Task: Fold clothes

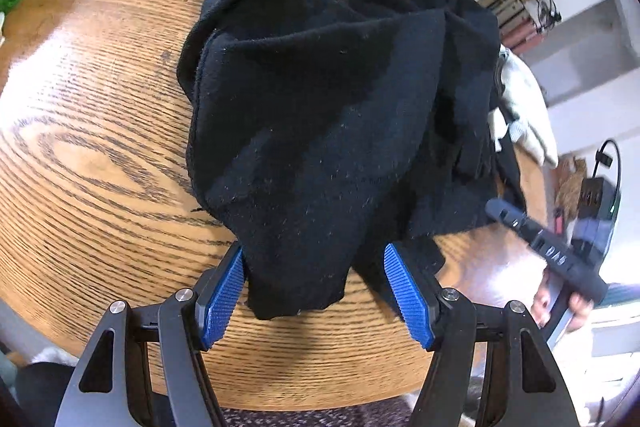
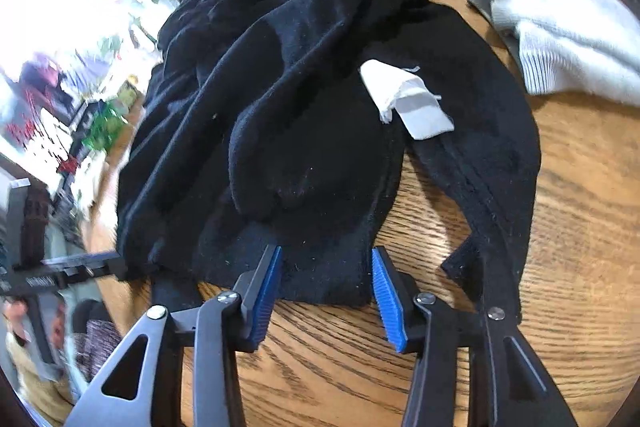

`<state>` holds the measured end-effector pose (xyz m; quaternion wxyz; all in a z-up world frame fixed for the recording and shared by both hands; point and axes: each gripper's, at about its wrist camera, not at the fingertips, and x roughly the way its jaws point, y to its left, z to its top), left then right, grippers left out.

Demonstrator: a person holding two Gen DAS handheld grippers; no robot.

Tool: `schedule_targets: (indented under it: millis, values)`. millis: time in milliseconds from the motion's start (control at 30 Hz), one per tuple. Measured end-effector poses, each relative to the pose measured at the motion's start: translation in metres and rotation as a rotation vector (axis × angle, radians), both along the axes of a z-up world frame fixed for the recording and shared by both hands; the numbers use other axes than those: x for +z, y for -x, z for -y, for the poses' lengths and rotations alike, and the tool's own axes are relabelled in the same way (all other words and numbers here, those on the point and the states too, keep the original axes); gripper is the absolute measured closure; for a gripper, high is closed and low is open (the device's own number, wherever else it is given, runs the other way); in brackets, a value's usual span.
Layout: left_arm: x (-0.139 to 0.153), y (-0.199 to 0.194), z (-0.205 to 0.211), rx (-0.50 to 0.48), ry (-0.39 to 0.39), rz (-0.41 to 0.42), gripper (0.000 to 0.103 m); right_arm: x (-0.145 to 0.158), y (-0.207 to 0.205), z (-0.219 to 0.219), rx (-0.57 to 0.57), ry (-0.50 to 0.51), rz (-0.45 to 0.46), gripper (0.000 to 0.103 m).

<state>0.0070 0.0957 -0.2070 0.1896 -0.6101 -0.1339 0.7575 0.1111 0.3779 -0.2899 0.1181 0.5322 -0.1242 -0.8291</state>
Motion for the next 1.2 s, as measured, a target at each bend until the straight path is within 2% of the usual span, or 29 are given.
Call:
schedule_targets:
  millis: [67, 133, 167, 200, 233, 300, 333, 433, 567, 667, 733, 833, 900, 1033, 1200]
  values:
    - [-0.001, -0.001, -0.001, 0.004, -0.003, -0.004, 0.032, 0.001, -0.003, 0.0, 0.008, -0.009, -0.006, 0.085]
    - [-0.002, -0.003, -0.003, 0.005, 0.007, -0.009, 0.033, 0.002, -0.006, 0.0, 0.014, -0.017, -0.012, 0.094]
    - [-0.003, -0.003, -0.004, 0.005, 0.018, -0.011, 0.035, 0.003, -0.008, 0.001, 0.021, -0.014, -0.021, 0.095]
    - [-0.003, -0.004, -0.005, 0.004, 0.029, -0.013, 0.05, 0.005, -0.009, 0.002, 0.025, -0.02, -0.029, 0.095]
    - [-0.004, -0.005, -0.006, 0.004, 0.039, -0.015, 0.074, 0.006, -0.01, 0.003, 0.026, -0.027, -0.036, 0.096]
    - [-0.011, -0.007, -0.006, -0.013, -0.007, 0.005, 0.089, 0.009, -0.011, 0.008, 0.035, -0.04, -0.047, 0.096]
    - [-0.013, -0.009, -0.006, -0.028, -0.02, 0.012, 0.091, 0.011, -0.012, 0.007, 0.039, -0.039, -0.054, 0.097]
    - [-0.006, -0.017, -0.005, -0.046, -0.043, -0.004, 0.092, 0.025, -0.019, 0.001, 0.043, -0.024, -0.089, 0.097]
    - [0.021, -0.024, -0.003, -0.073, -0.052, -0.061, 0.093, 0.061, -0.032, -0.012, 0.01, -0.01, -0.19, 0.097]
    - [0.037, -0.038, -0.01, -0.135, -0.027, -0.102, 0.093, 0.085, -0.043, -0.013, 0.007, -0.033, -0.249, 0.097]
    - [0.034, -0.051, -0.022, -0.193, 0.02, -0.087, 0.093, 0.089, -0.048, -0.008, 0.014, -0.058, -0.25, 0.097]
    - [0.017, -0.067, -0.045, -0.266, 0.111, -0.038, 0.093, 0.075, -0.057, 0.01, 0.035, -0.128, -0.17, 0.097]
    - [0.007, -0.083, -0.054, -0.306, 0.15, -0.016, 0.093, 0.068, -0.078, 0.007, 0.048, -0.149, -0.121, 0.097]
    - [0.007, -0.115, -0.071, -0.388, 0.138, -0.011, 0.093, 0.064, -0.117, 0.002, 0.043, -0.159, -0.08, 0.097]
    - [-0.005, -0.154, -0.096, -0.47, 0.123, 0.036, 0.093, 0.061, -0.154, -0.016, -0.035, -0.142, -0.011, 0.097]
